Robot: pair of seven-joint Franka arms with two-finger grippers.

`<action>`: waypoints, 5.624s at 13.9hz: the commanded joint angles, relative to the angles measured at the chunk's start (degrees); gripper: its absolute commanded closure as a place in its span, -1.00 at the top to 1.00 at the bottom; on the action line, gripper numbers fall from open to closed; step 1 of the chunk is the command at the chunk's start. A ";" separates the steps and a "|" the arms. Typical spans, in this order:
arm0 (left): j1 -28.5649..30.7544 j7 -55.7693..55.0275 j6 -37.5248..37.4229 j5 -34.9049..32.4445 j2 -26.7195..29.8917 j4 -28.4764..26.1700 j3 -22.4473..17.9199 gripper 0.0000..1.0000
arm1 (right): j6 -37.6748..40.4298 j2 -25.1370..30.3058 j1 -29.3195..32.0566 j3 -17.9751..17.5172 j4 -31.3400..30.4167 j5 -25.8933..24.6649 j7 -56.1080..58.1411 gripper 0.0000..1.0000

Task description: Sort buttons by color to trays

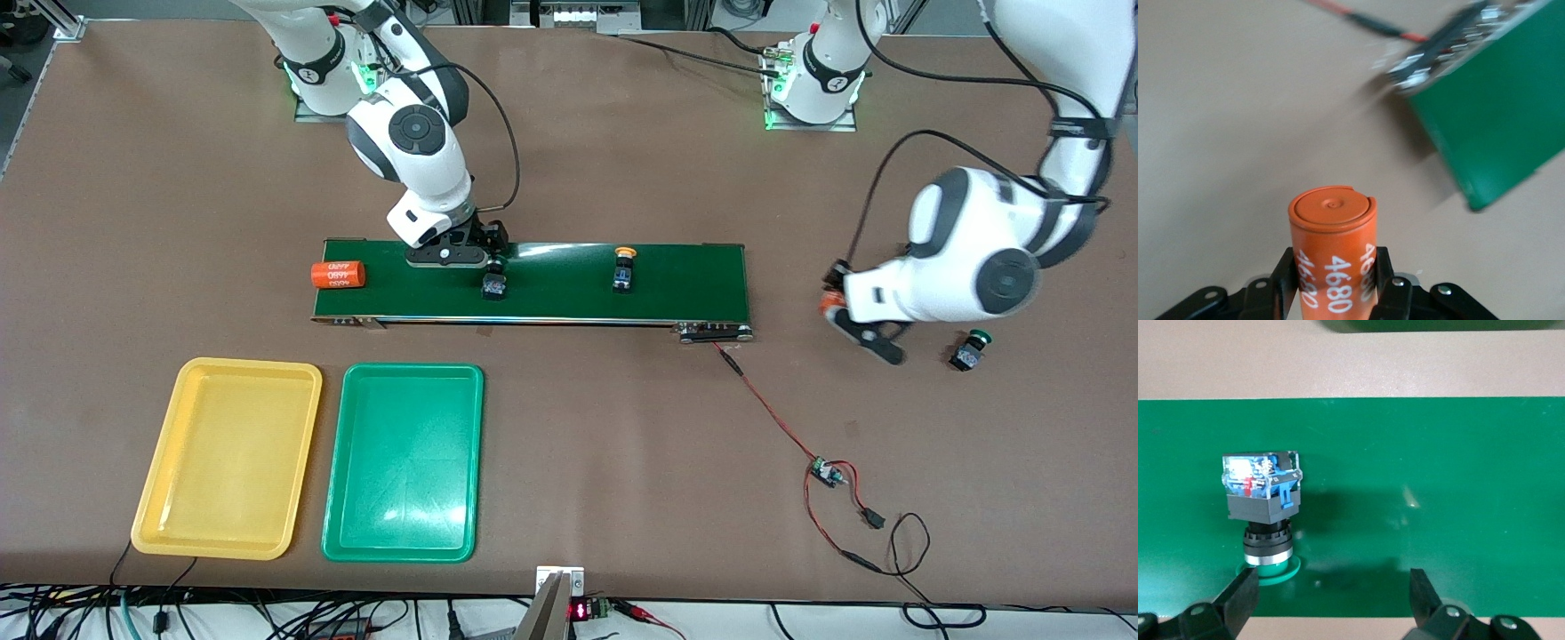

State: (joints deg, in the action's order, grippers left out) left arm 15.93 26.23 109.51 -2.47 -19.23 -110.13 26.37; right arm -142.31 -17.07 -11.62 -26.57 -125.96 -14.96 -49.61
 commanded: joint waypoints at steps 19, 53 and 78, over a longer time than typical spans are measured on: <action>-12.32 30.72 10.90 -5.00 -4.24 -2.54 4.13 -1.00 | -0.33 -2.53 0.20 4.59 2.12 -4.63 2.15 1.00; 18.79 22.29 7.56 -7.55 -1.15 1.38 -0.51 1.00 | -14.14 -28.64 3.36 17.52 34.38 -2.97 31.59 0.01; 23.36 44.96 9.75 -6.49 -26.47 20.75 -7.12 0.87 | 33.15 -3.77 -1.64 17.08 30.60 14.09 18.89 1.00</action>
State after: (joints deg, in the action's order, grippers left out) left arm 38.47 69.21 118.67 -8.65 -44.58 -90.20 18.85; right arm -109.15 -22.60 -12.74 -9.52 -92.94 -1.99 -25.59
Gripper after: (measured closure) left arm 0.044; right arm 0.000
